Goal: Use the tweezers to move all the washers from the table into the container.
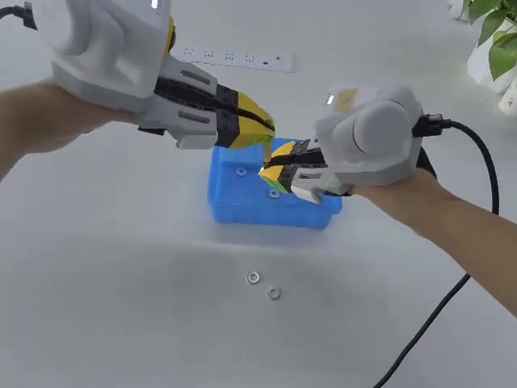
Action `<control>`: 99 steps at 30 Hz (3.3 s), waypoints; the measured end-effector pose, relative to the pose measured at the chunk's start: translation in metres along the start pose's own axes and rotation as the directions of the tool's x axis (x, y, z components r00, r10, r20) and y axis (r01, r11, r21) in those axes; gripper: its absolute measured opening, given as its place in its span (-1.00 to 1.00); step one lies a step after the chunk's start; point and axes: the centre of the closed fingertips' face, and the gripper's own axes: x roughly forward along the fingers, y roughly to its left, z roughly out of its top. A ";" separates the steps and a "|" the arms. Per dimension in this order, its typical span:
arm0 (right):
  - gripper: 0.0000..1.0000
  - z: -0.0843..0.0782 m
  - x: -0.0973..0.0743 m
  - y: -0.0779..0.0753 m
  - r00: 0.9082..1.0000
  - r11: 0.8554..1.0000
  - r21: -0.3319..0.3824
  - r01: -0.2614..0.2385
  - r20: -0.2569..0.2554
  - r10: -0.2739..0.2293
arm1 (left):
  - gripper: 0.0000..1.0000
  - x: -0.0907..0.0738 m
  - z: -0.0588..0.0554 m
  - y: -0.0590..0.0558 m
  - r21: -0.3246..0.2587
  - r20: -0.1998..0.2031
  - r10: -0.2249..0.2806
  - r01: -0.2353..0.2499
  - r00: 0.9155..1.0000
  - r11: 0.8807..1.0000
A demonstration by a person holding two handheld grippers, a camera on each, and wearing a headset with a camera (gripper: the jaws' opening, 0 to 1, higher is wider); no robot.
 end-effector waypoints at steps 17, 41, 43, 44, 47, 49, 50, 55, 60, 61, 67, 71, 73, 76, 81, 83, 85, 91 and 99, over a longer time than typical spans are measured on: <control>-0.78 -0.009 0.007 0.004 1.000 0.998 0.061 -0.012 -0.014 0.012 | -0.90 0.004 -0.012 0.006 -0.026 -0.010 0.006 -0.006 1.000 1.000; -0.76 0.015 -0.013 0.006 0.999 0.998 0.058 0.025 0.020 -0.026 | -0.90 -0.014 0.019 -0.008 0.033 0.005 0.029 -0.029 1.000 0.999; -0.76 0.018 -0.020 0.011 0.999 0.998 0.051 0.020 0.035 -0.022 | -0.90 -0.016 0.024 -0.013 0.043 0.008 0.019 -0.019 1.000 0.999; -0.75 0.019 -0.023 0.013 0.999 0.999 0.049 0.018 0.041 -0.020 | -0.90 -0.017 0.026 -0.016 0.045 0.009 0.014 -0.015 1.000 0.999; -0.72 0.022 -0.034 0.021 0.998 0.998 0.063 0.007 0.067 -0.011 | -0.90 -0.019 0.033 -0.028 0.057 0.013 -0.009 0.008 1.000 0.998; -0.72 0.022 -0.039 0.023 0.997 0.998 0.062 0.013 0.071 -0.017 | -0.90 -0.019 0.036 -0.035 0.065 0.016 -0.020 0.019 1.000 0.998; -0.72 0.021 -0.043 0.026 0.997 0.998 0.065 0.012 0.074 -0.017 | -0.90 -0.020 0.039 -0.041 0.069 0.017 -0.030 0.028 0.999 0.997; -0.72 0.018 -0.054 0.050 0.997 0.999 0.043 -0.011 0.075 0.008 | -0.90 -0.016 0.043 -0.066 0.079 0.006 -0.070 0.070 0.998 0.994; -0.72 0.008 -0.061 0.072 0.998 0.999 0.026 -0.032 0.055 0.031 | -0.90 -0.006 0.042 -0.093 0.076 -0.007 -0.110 0.110 0.994 0.991; -0.72 0.005 -0.061 0.076 0.998 0.999 0.030 -0.040 0.051 0.039 | -0.90 -0.004 0.042 -0.098 0.074 -0.010 -0.117 0.118 0.993 0.990; -0.72 -0.007 -0.065 0.094 0.998 0.997 0.047 -0.057 0.038 0.055 | -0.90 0.001 0.034 -0.115 0.047 -0.004 -0.136 0.136 0.991 0.990; -0.72 -0.021 -0.062 0.107 0.997 0.995 0.073 -0.075 0.021 0.073 | -0.90 0.004 0.022 -0.122 0.014 0.001 -0.137 0.137 0.991 0.991; -0.72 -0.026 -0.061 0.111 0.997 0.994 0.076 -0.078 0.010 0.078 | -0.90 0.007 0.015 -0.127 -0.004 0.002 -0.142 0.142 0.990 0.990; -0.72 -0.032 -0.058 0.118 0.996 0.992 0.094 -0.088 0.007 0.088 | -0.90 0.008 0.009 -0.131 -0.018 0.002 -0.140 0.140 0.990 0.990; -0.71 -0.036 -0.056 0.125 0.994 0.990 0.094 -0.106 0.002 0.106 | -0.90 0.006 0.003 -0.138 -0.020 0.003 -0.128 0.128 0.992 0.992; -0.71 -0.038 -0.054 0.127 0.994 0.990 0.092 -0.106 0.001 0.106 | -0.90 0.006 0.001 -0.138 -0.030 0.011 -0.115 0.115 0.993 0.993; -0.71 -0.040 -0.052 0.129 0.994 0.990 0.094 -0.107 -0.004 0.108 | -0.90 0.007 -0.002 -0.136 -0.048 0.015 -0.104 0.104 0.995 0.993; -0.71 -0.047 -0.049 0.129 0.996 0.992 0.088 -0.087 -0.020 0.089 | -0.89 0.010 -0.007 -0.137 -0.080 0.018 -0.107 0.108 0.994 0.991; -0.71 -0.051 -0.047 0.122 0.997 0.992 0.110 -0.067 -0.020 0.069 | -0.89 0.013 -0.009 -0.131 -0.101 0.032 -0.093 0.096 0.995 0.990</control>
